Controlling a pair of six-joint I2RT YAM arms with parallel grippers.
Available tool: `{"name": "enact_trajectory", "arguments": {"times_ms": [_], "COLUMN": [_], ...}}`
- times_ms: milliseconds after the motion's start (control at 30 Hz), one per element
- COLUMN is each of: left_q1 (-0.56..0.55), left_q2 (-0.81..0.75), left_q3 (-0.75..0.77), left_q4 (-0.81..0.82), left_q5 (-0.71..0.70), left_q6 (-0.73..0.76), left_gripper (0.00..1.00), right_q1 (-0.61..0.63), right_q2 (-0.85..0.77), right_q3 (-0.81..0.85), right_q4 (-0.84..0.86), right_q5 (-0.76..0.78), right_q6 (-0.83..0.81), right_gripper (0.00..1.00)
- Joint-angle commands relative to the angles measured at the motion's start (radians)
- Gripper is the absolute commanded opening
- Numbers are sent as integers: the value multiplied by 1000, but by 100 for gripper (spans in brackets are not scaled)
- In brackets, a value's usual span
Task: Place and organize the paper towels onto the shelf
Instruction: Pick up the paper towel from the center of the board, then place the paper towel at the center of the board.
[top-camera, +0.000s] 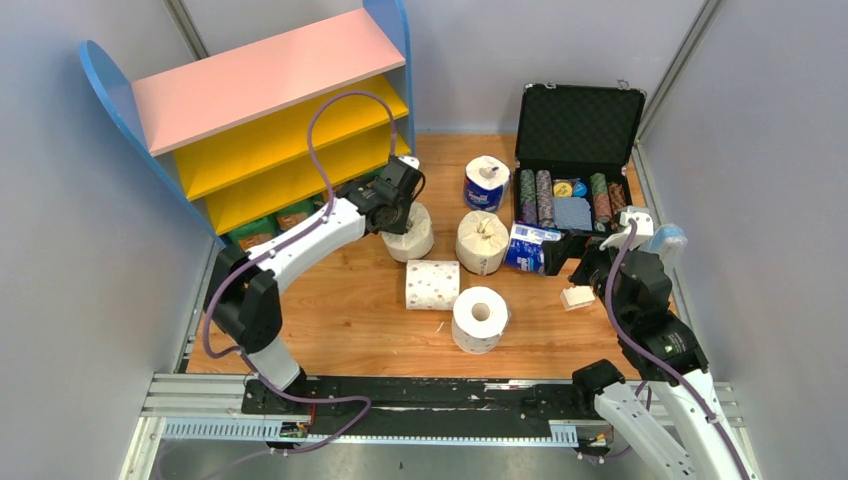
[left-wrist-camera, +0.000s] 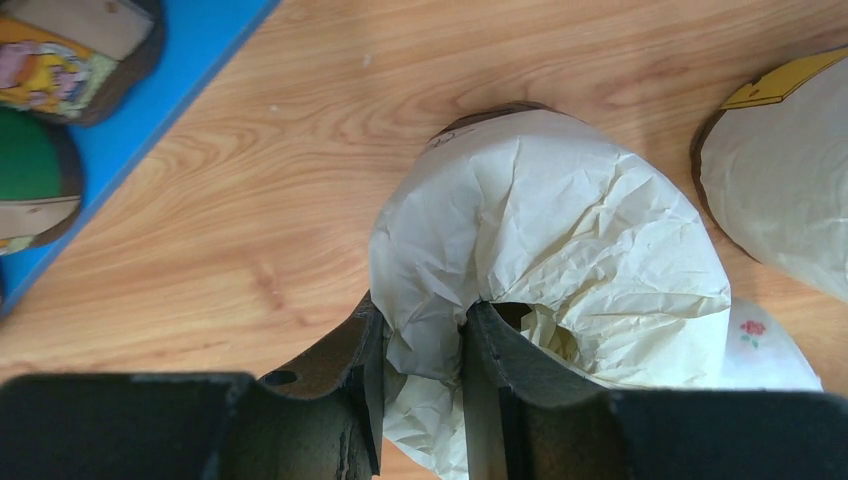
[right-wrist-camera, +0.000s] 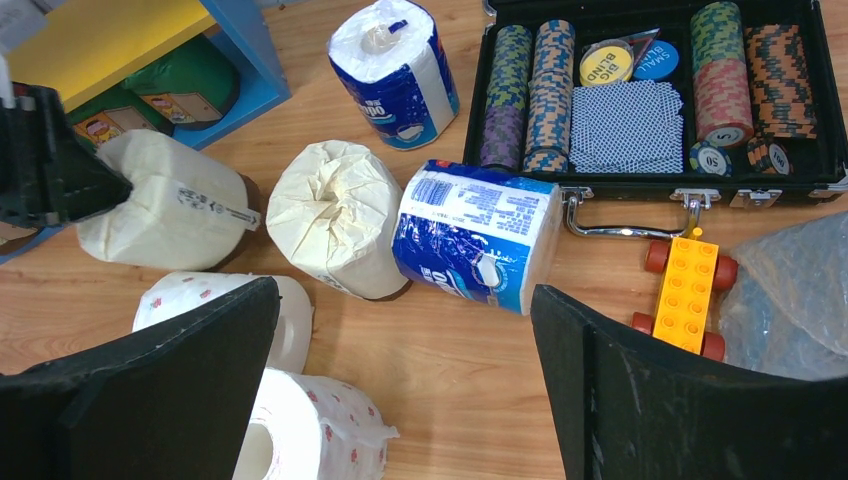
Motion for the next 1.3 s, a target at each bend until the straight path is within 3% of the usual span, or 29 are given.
{"name": "enact_trajectory", "arguments": {"times_ms": [0,300,700,933,1100,1167,1267], "left_q1": [-2,85,122,121,122,121,121], "left_q2": [-108,-233,-318,-319,-356,-386,-447], "left_q3": [22,-36,-285,-327,-330,-332,-338], "left_q4": [-52,-129,-191,-171,-201,-213,-236], "left_q5": [-95,-132,-202,-200,-214,-213,-204], "left_q6": [-25,-142,-455,-473,-460,-449,-429], "left_gripper": [25,14,19,47,89,98,100], "right_q1": [4,5,4,5,4,4,5], "right_q2": [-7,-1,18,10,14,14,16], "right_q3": [0,0,2,-1,0,0,0], "right_q4": [17,17,20,20,21,20,21], "right_q5": [10,0,-19,-19,-19,-20,-21], "right_q6": [6,8,12,12,14,14,15], "right_gripper": [100,100,100,100,100,100,100]}}
